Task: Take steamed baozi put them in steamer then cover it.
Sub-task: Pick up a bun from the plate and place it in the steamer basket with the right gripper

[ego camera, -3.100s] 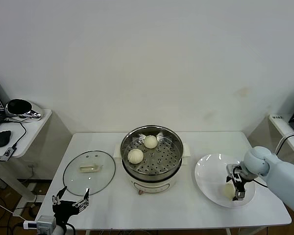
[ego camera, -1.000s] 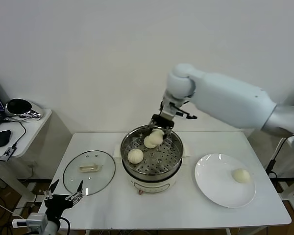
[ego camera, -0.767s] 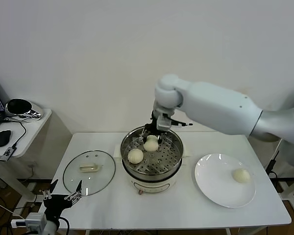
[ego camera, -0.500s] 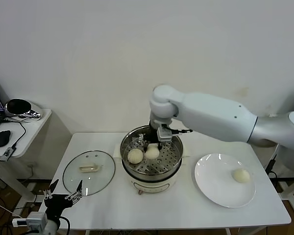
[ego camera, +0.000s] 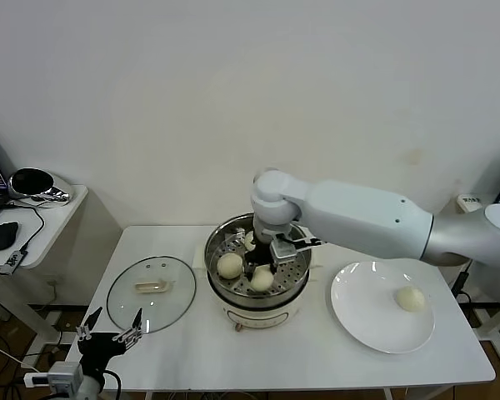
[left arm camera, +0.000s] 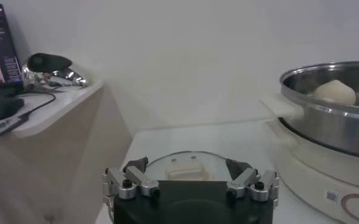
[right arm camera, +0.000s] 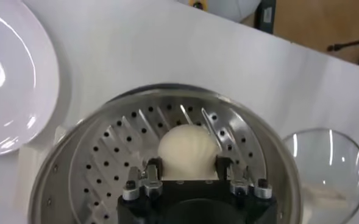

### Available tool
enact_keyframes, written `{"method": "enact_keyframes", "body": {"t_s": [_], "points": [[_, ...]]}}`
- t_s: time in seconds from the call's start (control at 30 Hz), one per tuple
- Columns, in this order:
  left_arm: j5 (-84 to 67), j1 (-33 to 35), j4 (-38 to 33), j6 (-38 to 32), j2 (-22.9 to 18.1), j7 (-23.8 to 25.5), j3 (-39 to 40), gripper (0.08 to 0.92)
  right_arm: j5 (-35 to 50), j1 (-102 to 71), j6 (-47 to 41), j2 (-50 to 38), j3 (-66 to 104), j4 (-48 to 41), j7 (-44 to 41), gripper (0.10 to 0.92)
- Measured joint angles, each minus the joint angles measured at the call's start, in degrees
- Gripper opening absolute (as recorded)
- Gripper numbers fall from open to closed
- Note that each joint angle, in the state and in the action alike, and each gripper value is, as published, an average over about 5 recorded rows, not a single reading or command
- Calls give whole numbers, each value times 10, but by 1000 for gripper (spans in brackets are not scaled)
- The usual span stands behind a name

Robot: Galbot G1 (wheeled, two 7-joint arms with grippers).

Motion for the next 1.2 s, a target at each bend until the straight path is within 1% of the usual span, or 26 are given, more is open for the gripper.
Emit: {"method": "enact_keyframes", "body": {"t_s": [0.37, 0.47, 0.63, 0.77, 1.03, 1.2], "points": [[0, 2, 1, 0, 0, 0, 1, 823, -23, -18, -3, 6, 5, -6, 7, 552], [1, 2, 3, -1, -1, 0, 1, 823, -22, -18, -9, 3, 4, -7, 9, 608], [1, 2, 5, -1, 0, -1, 2, 823, -9, -12, -24, -3, 7, -8, 12, 752], [1, 2, 5, -1, 0, 0, 2, 823, 17, 0, -39, -9, 12, -7, 12, 815], [0, -1, 5, -1, 6, 1, 3, 823, 96, 59, -88, -47, 17, -7, 4, 823], [-1, -6, 6, 0, 11, 4, 7, 823, 182, 111, -163, -99, 0, 1, -1, 823]]}}
